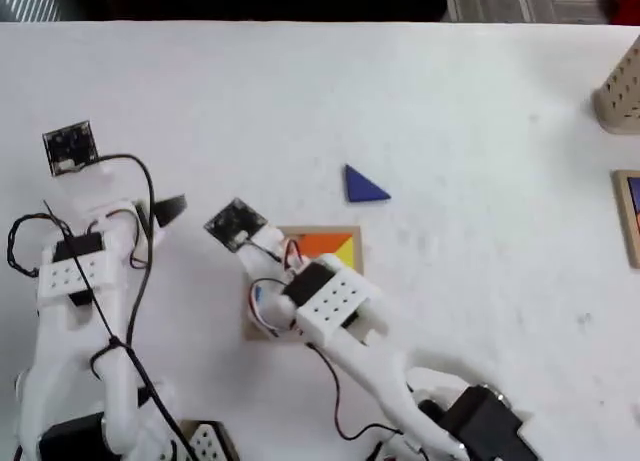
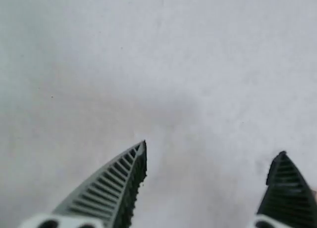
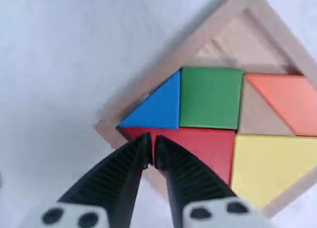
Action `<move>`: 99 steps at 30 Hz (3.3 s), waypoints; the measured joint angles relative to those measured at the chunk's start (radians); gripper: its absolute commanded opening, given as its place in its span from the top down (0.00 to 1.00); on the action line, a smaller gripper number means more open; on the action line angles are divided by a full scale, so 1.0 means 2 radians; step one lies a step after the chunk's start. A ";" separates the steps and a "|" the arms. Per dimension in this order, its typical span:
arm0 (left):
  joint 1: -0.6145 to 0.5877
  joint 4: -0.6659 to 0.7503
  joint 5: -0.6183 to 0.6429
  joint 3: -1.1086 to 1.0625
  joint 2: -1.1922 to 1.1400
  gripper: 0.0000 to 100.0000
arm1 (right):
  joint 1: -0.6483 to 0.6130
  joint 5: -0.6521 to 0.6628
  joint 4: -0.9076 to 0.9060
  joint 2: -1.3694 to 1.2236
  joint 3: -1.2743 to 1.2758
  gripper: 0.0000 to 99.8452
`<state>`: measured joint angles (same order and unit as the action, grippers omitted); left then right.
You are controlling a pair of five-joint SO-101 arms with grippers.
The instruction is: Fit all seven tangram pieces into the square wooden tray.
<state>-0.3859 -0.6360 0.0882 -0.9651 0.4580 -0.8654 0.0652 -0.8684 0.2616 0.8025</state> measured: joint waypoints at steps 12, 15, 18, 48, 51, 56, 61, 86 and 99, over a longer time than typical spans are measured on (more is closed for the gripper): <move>0.000 0.000 0.000 0.000 0.000 0.62 | -0.008 -0.006 0.038 0.000 0.013 0.98; 0.000 0.000 0.000 0.000 0.000 0.62 | -0.008 -0.006 0.037 0.000 0.013 0.98; 0.000 0.000 0.000 0.000 0.000 0.62 | -0.009 -0.006 0.024 0.001 0.013 0.98; 0.000 0.000 0.000 0.000 0.000 0.62 | 0.024 -0.006 -0.015 0.051 0.005 0.98; 0.000 0.000 0.000 0.000 0.000 0.62 | 0.077 -0.006 -0.015 0.060 0.005 0.98; 0.000 0.000 0.000 0.000 0.000 0.62 | 0.177 -0.032 0.009 0.060 0.005 0.94; 0.000 0.000 0.000 0.000 0.000 0.62 | 0.229 -0.039 0.027 0.039 0.005 0.81; 0.038 0.000 -0.041 -0.010 0.000 0.62 | 0.293 0.115 0.032 -0.249 -0.277 0.78; 0.040 0.000 -0.041 -0.010 0.000 0.62 | 0.301 0.159 -0.140 -0.482 -0.574 0.79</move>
<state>-0.3061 -0.6360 0.0054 -0.9851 0.4580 -0.2639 0.3828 -1.1492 -0.7020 -0.3452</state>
